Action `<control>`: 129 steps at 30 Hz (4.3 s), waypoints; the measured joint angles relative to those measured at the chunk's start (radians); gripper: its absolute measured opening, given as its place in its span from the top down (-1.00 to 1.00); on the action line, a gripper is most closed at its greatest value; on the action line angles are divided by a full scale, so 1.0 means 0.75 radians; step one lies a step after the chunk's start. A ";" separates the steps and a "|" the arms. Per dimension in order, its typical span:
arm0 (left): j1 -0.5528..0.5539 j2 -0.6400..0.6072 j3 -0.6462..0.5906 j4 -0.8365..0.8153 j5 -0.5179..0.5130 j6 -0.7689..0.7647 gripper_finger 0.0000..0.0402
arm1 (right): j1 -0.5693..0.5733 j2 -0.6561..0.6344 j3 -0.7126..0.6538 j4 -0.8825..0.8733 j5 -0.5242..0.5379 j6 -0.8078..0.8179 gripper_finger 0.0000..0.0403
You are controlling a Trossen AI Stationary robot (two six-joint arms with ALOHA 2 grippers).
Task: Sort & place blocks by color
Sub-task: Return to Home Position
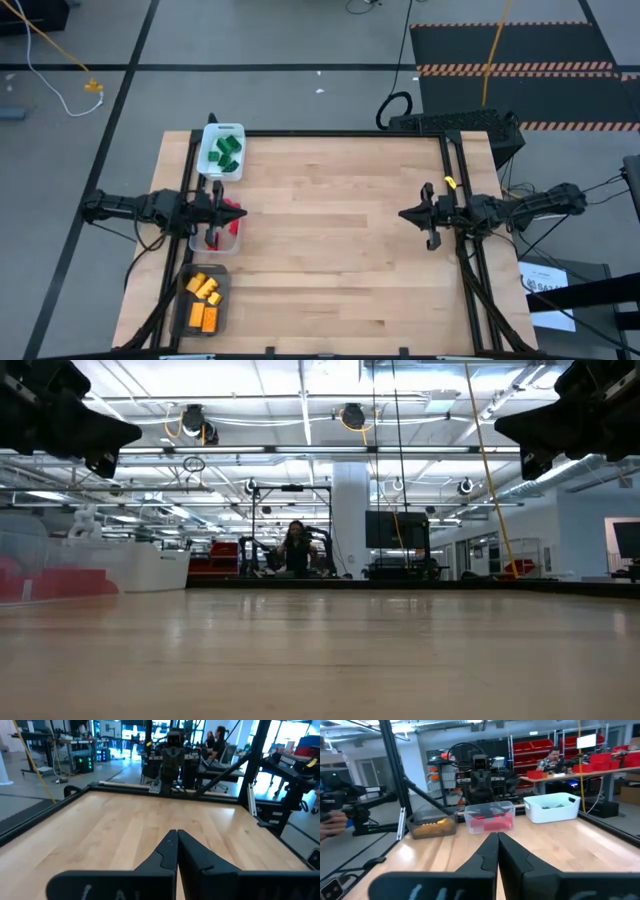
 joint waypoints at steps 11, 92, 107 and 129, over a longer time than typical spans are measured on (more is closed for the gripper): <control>0.000 0.001 -0.001 -0.040 0.009 0.016 0.98 | -0.091 0.007 -0.040 0.079 -0.023 -0.038 1.00; 0.228 0.005 -0.123 0.254 0.308 0.145 0.92 | -0.156 0.005 -0.041 -0.060 -0.123 -0.080 1.00; 0.228 0.005 -0.123 0.255 0.308 0.146 0.84 | -0.156 0.005 -0.041 -0.060 -0.123 -0.080 1.00; 0.228 0.005 -0.123 0.255 0.308 0.146 0.84 | -0.156 0.005 -0.041 -0.060 -0.123 -0.080 1.00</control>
